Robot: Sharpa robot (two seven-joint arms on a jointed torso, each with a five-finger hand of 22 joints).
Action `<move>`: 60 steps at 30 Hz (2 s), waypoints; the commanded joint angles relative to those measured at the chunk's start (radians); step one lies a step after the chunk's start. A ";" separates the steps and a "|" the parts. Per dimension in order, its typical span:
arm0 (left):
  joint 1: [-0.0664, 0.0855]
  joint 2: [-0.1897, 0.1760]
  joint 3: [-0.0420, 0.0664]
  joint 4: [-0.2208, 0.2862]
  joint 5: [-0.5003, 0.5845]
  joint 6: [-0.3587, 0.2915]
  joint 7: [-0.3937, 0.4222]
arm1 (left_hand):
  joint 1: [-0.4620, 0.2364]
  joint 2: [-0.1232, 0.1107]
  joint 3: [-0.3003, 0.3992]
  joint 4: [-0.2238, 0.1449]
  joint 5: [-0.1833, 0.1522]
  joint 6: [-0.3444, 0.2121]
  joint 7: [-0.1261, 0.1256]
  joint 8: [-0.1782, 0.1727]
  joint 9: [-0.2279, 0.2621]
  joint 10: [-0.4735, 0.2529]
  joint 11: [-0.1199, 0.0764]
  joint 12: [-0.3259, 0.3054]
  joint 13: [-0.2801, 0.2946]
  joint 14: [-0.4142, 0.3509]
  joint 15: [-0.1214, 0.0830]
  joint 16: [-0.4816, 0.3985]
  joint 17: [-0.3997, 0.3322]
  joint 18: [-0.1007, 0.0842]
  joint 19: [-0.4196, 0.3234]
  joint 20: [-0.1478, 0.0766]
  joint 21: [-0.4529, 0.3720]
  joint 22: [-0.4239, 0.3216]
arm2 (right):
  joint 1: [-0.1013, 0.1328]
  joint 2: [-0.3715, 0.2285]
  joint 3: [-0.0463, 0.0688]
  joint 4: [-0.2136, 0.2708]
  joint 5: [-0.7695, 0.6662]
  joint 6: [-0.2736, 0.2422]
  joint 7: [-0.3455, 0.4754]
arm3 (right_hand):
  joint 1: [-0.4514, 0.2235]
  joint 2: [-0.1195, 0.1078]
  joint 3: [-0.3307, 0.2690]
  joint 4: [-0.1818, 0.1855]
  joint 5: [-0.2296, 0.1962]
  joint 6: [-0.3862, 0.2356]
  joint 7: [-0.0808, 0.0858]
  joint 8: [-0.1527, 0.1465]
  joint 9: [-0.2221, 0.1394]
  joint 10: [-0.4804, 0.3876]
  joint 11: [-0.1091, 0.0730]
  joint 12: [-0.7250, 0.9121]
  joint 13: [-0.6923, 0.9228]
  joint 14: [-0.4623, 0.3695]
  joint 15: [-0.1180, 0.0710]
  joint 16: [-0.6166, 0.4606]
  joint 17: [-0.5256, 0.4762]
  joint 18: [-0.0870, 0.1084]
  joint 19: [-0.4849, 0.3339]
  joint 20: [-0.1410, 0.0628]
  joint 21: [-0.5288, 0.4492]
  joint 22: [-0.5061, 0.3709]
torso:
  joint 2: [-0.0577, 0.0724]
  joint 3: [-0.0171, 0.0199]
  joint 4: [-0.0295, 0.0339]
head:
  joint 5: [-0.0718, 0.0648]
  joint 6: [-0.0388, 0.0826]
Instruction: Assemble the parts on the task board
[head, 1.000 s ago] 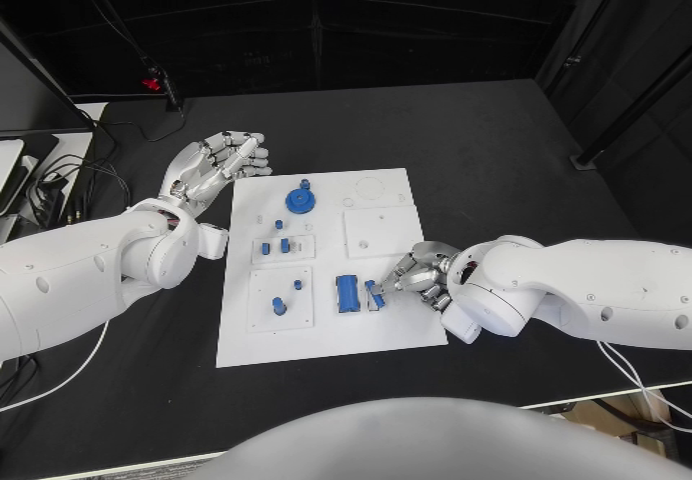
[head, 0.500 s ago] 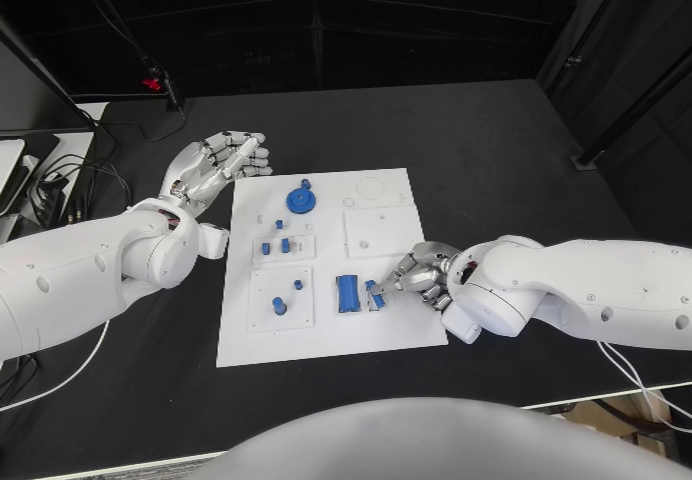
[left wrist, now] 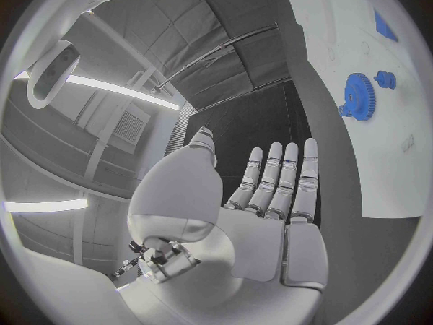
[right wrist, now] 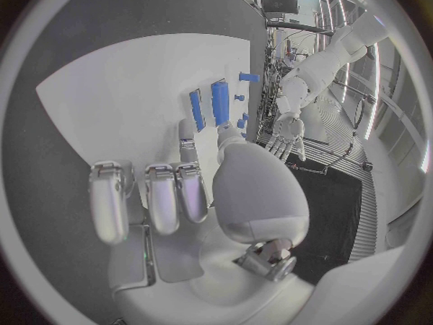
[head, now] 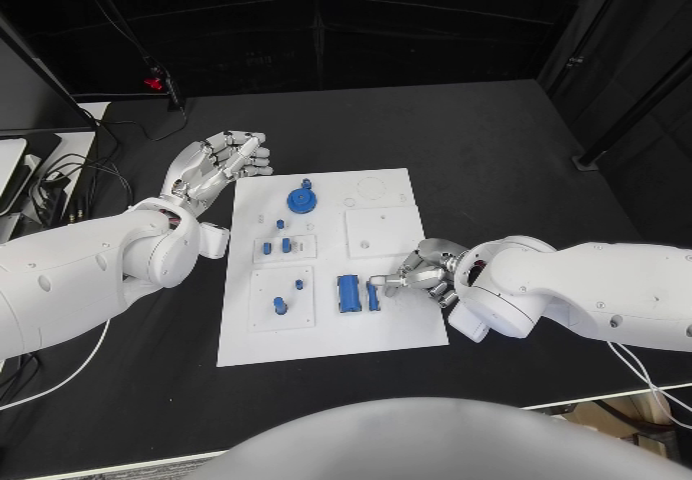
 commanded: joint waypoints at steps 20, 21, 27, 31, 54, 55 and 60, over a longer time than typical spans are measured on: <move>0.001 0.005 0.001 -0.005 0.002 0.011 0.005 | 0.004 0.010 -0.008 0.000 0.006 -0.007 0.136 0.007 -0.001 -0.007 0.001 0.005 -0.001 -0.005 -0.001 0.005 -0.002 -0.003 -0.006 -0.002 0.003 -0.002 | 0.001 -0.003 0.000 0.009 -0.047 0.175 -0.049 | 0.090 0.081 -0.104 0.008 0.002 -0.087 -0.020 0.179 0.196 0.108 -0.022 0.003 0.263 0.106 -0.022 0.002 0.263 -0.007 0.104 -0.024 0.003 0.263 | 0.000 0.0001 0.0010 | -0.006 0.000; 0.001 0.005 0.001 -0.005 0.002 0.011 0.005 | 0.005 0.011 -0.008 0.000 0.006 -0.008 0.136 0.007 -0.001 -0.008 0.001 0.006 -0.001 -0.005 -0.001 0.006 -0.002 -0.003 -0.006 -0.002 0.003 -0.002 | 0.001 -0.004 0.000 0.009 -0.047 0.163 -0.040 | 0.089 0.082 -0.106 0.009 0.002 -0.090 -0.020 0.182 0.200 0.108 -0.021 0.003 0.263 0.106 -0.022 0.002 0.263 -0.007 0.104 -0.024 0.003 0.263 | 0.000 0.0002 0.0013 | -0.007 0.000; 0.001 0.003 0.001 -0.004 0.002 0.009 0.008 | 0.005 0.011 -0.008 0.000 0.006 -0.008 0.136 0.007 -0.001 -0.008 0.001 0.006 -0.001 -0.005 -0.001 0.006 -0.002 -0.003 -0.006 -0.002 0.003 -0.002 | 0.001 -0.018 0.000 0.011 -0.046 0.008 0.109 | 0.082 0.088 -0.128 0.011 0.026 -0.116 -0.015 0.192 0.221 0.108 -0.017 0.003 0.263 0.106 -0.022 0.002 0.263 -0.007 0.104 -0.025 0.003 0.263 | -0.001 0.0012 -0.0013 | 0.000 0.000; -0.001 0.001 0.001 -0.002 0.002 0.007 0.012 | 0.005 0.011 -0.008 0.000 0.006 -0.008 0.137 0.008 -0.001 -0.008 0.001 0.006 -0.001 -0.005 -0.001 0.006 -0.003 -0.003 -0.006 -0.002 0.003 -0.002 | 0.001 -0.035 0.000 0.016 -0.024 -0.117 0.293 | 0.085 0.085 -0.142 0.011 0.057 -0.135 -0.013 0.202 0.236 0.108 -0.017 0.003 0.263 0.106 -0.025 0.002 0.263 -0.007 0.104 -0.026 0.003 0.263 | -0.001 0.0018 -0.0005 | 0.004 0.000; -0.036 -0.020 0.001 0.072 0.002 -0.121 0.192 | -0.009 0.011 -0.029 0.002 -0.016 0.002 0.108 0.043 -0.002 -0.076 0.006 0.017 -0.001 -0.086 0.011 0.033 -0.030 -0.016 -0.033 -0.002 -0.003 -0.013 | 0.053 0.056 0.001 -0.162 0.506 -0.129 1.221 | -0.160 -0.022 -0.130 0.014 0.089 -0.570 0.056 0.168 0.150 -0.809 0.175 -1.090 -0.643 -0.813 0.197 -1.006 -0.655 0.119 -0.870 0.114 -1.158 -0.310 | -0.002 0.0031 -0.0031 | 0.040 0.000; -0.039 -0.023 0.001 0.080 0.002 -0.129 0.203 | -0.009 0.009 -0.029 0.002 -0.016 -0.001 0.102 0.043 -0.002 -0.082 0.008 0.020 -0.001 -0.096 0.013 0.039 -0.031 -0.018 -0.038 -0.001 -0.004 -0.014 | 0.052 0.064 0.001 -0.171 0.521 -0.120 1.234 | -0.184 -0.073 -0.129 0.021 0.091 -0.589 0.054 0.162 0.145 -0.825 0.184 -1.111 -0.665 -0.841 0.201 -1.031 -0.676 0.111 -0.891 0.123 -1.182 -0.328 | -0.002 0.0023 -0.0026 | 0.041 0.000; -0.047 -0.030 0.001 0.106 0.002 -0.152 0.237 | -0.022 -0.013 -0.020 0.003 -0.020 -0.026 0.080 0.044 -0.004 -0.133 -0.002 0.034 -0.001 -0.170 0.012 0.061 -0.035 -0.036 -0.076 0.000 -0.010 -0.021 | 0.050 0.091 0.001 -0.199 0.557 -0.088 1.266 | -0.258 -0.174 -0.190 0.025 0.116 -0.725 0.022 0.117 0.120 -0.983 0.184 -1.221 -0.744 -1.031 0.200 -1.150 -0.754 0.079 -1.026 0.146 -1.305 -0.405 | -0.002 0.0017 -0.0001 | 0.044 0.000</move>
